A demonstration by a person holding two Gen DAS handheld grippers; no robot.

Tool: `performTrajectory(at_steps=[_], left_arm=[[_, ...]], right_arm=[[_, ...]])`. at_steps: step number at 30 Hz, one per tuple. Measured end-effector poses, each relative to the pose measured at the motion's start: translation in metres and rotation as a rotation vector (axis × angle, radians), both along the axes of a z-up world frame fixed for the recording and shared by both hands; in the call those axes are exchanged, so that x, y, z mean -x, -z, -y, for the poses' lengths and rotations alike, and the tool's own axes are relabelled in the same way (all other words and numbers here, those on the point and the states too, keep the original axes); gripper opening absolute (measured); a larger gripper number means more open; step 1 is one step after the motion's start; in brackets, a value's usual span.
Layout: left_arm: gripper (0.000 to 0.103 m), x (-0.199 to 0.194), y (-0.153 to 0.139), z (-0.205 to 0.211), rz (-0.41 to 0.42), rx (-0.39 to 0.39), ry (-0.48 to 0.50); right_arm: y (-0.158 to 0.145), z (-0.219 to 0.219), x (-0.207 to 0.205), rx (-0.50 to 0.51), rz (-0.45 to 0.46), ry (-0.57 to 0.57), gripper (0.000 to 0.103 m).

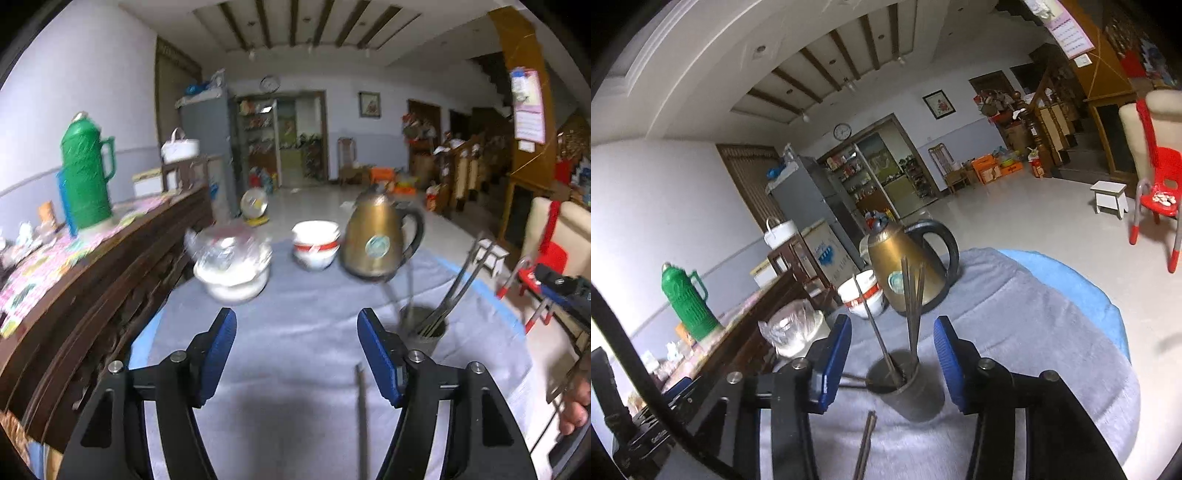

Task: Organize utensils
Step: 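Open both tools to release the chopsticks into the grey cup, then close the right tool on a chopstick on the cloth while the left tool moves to another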

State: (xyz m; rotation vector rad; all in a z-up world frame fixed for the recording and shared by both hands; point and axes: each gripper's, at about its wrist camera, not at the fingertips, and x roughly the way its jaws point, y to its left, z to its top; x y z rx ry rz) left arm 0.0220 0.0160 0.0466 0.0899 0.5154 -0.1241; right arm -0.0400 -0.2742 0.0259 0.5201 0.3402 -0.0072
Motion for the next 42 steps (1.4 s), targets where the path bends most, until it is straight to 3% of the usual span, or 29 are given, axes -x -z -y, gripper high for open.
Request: performTrajectory(at_steps=[5, 9, 23, 27, 36, 42], left_arm=[[0.069, -0.011, 0.031, -0.018, -0.088, -0.053, -0.102], [0.069, -0.015, 0.048, -0.028, -0.141, -0.058, -0.131], [0.069, -0.017, 0.071, -0.036, -0.2, -0.057, -0.139], [0.069, -0.02, 0.081, -0.038, -0.237, -0.043, -0.128], [0.069, -0.034, 0.129, -0.045, -0.457, 0.02, -0.052], [0.069, -0.032, 0.143, -0.057, -0.497, 0.018, -0.074]], right_arm=[[0.013, -0.024, 0.005, 0.059, -0.055, -0.041, 0.049], [0.028, -0.041, 0.001, 0.077, -0.109, -0.08, 0.049], [0.064, -0.097, -0.021, 0.12, -0.242, -0.212, 0.05], [0.077, -0.109, -0.031, 0.13, -0.299, -0.247, 0.039], [0.129, -0.138, -0.062, 0.094, -0.487, -0.348, 0.036], [0.16, -0.155, -0.078, 0.135, -0.574, -0.361, 0.025]])
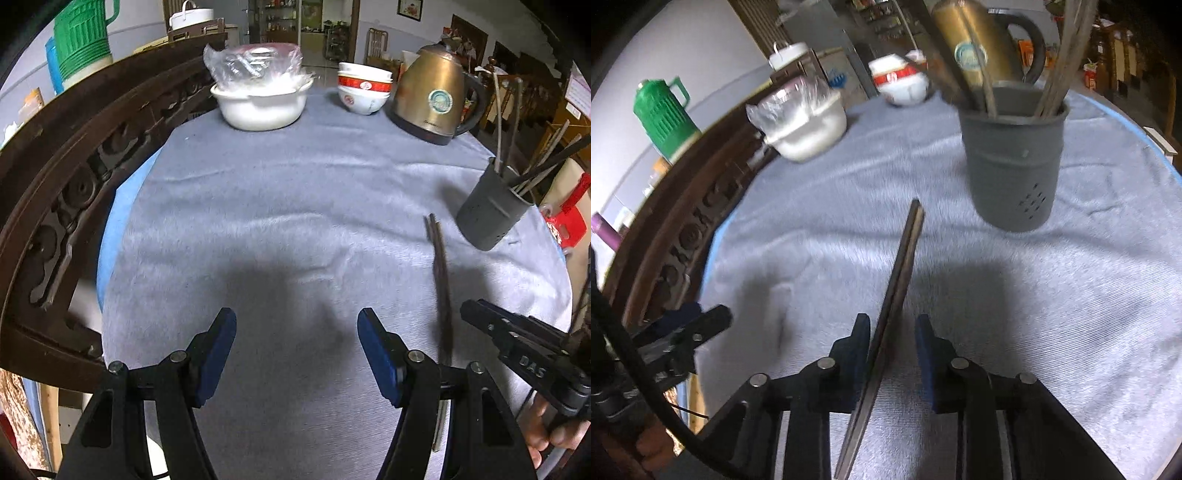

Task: Organize utensils
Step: 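Close the right tool on a chopstick on the cloth while the left tool moves to another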

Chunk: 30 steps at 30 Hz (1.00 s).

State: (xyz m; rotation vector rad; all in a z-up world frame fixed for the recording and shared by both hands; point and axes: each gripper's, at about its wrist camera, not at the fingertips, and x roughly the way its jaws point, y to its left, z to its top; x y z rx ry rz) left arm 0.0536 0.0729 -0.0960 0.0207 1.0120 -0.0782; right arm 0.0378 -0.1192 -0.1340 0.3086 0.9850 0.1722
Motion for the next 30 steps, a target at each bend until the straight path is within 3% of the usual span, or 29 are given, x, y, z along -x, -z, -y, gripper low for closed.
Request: performTrajectory(at_steps=[4, 11, 22, 30], left_arm=[[0.069, 0.0, 0.001, -0.009, -0.01, 0.004, -0.019], [0.069, 0.001, 0.001, -0.006, -0.016, 0.001, -0.011], [0.069, 0.0, 0.003, 0.005, -0.042, -0.001, 0.007], [0.069, -0.001, 0.008, 0.014, -0.073, -0.009, 0.033]], right_arm=[[0.016, -0.006, -0.005, 0.028, -0.044, 0.0, 0.019], [0.018, -0.016, -0.004, 0.065, -0.033, -0.016, 0.016], [0.017, 0.012, 0.001, 0.045, -0.064, 0.018, 0.015], [0.017, -0.001, 0.007, 0.089, -0.003, -0.067, 0.011]])
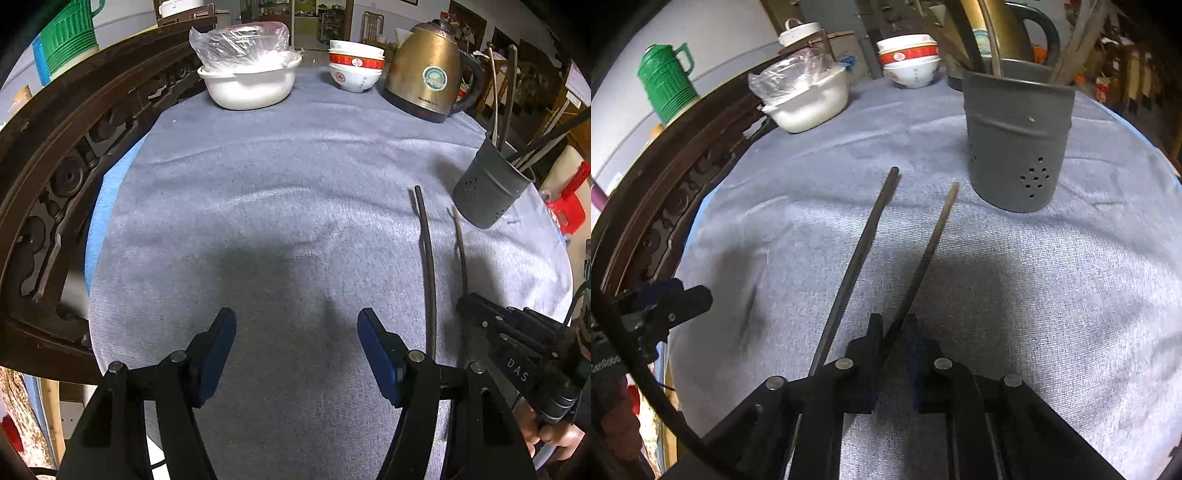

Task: Organize utensils
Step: 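Close the right tool on a chopstick on the cloth while the left tool moves to another, then close the left tool on the remaining chopstick on the cloth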

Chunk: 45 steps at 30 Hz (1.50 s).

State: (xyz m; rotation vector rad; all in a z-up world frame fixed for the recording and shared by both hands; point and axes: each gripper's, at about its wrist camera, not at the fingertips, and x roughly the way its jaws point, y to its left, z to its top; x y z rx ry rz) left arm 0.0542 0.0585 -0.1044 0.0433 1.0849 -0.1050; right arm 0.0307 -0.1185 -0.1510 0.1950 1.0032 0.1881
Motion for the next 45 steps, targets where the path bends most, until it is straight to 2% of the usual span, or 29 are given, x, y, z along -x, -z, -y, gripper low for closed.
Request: performTrajectory(at_steps=[3, 7, 12, 17, 26, 33, 37, 39, 41, 45], left_arm=[[0.069, -0.001, 0.002, 0.005, -0.012, 0.001, 0.009], [0.069, -0.002, 0.006, 0.016, -0.029, 0.002, 0.035], [0.069, 0.0, 0.01, 0.038, -0.07, 0.05, 0.102], [0.069, -0.002, 0.018, 0.058, -0.095, 0.063, 0.149], [0.069, -0.008, 0.033, 0.076, -0.14, 0.066, 0.174], [0.068, -0.011, 0.043, 0.085, -0.145, 0.054, 0.189], [0.041, -0.012, 0.041, 0.085, -0.121, 0.063, 0.197], [0.033, -0.013, 0.04, 0.085, -0.115, 0.072, 0.203], [0.019, -0.016, 0.041, 0.084, -0.111, 0.085, 0.211], [0.009, -0.017, 0.043, 0.075, -0.115, 0.118, 0.208]], right_arm=[[-0.002, 0.001, 0.003, 0.022, 0.01, -0.028, 0.006], [-0.004, 0.008, 0.006, 0.049, 0.007, -0.049, 0.006], [-0.003, 0.027, 0.005, 0.004, -0.021, -0.002, 0.006], [0.0, 0.04, 0.004, -0.062, -0.04, 0.018, 0.009], [0.003, 0.06, 0.004, -0.123, -0.053, 0.039, 0.009], [0.005, 0.057, 0.004, -0.107, -0.052, 0.029, 0.009], [0.005, 0.058, 0.004, -0.106, -0.051, 0.029, 0.009], [0.005, 0.057, 0.004, -0.103, -0.051, 0.029, 0.009], [0.005, 0.057, 0.005, -0.098, -0.05, 0.031, 0.009], [0.005, 0.055, 0.004, -0.093, -0.05, 0.033, 0.009]])
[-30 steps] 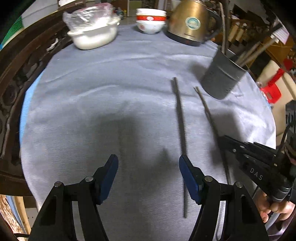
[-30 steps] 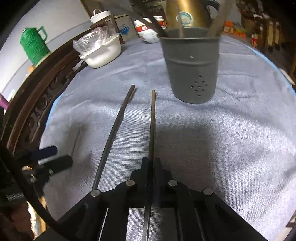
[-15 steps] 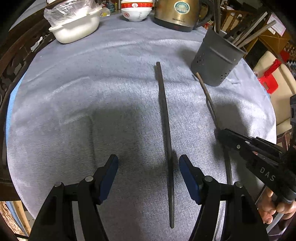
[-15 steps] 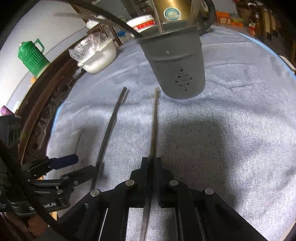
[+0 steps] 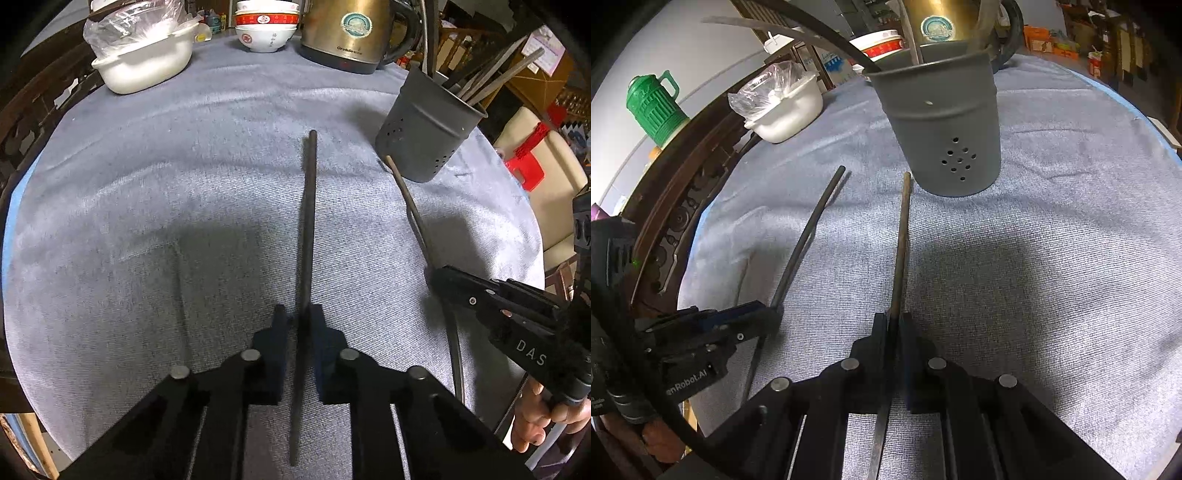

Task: Organize utensils
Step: 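Close the left tool on the remaining chopstick on the cloth, then lift both held chopsticks upright off the cloth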

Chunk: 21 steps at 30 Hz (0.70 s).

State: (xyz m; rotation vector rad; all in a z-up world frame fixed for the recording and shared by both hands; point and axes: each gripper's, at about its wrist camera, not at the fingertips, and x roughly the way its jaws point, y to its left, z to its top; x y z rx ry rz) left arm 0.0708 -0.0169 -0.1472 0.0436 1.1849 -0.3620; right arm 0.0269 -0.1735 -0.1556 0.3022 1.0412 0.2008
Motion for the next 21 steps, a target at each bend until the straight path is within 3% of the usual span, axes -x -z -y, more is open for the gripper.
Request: performTrajectory(at_steps=[7, 21], left_arm=[[0.007, -0.001, 0.003, -0.012, -0.032, 0.044, -0.015], [0.006, 0.036, 0.003, -0.025, -0.105, 0.08, -0.011]], right_arm=[[0.0, -0.004, -0.001, 0.021, -0.002, 0.0, 0.009], [-0.002, -0.012, 0.003, 0.021, -0.077, -0.032, 0.008]])
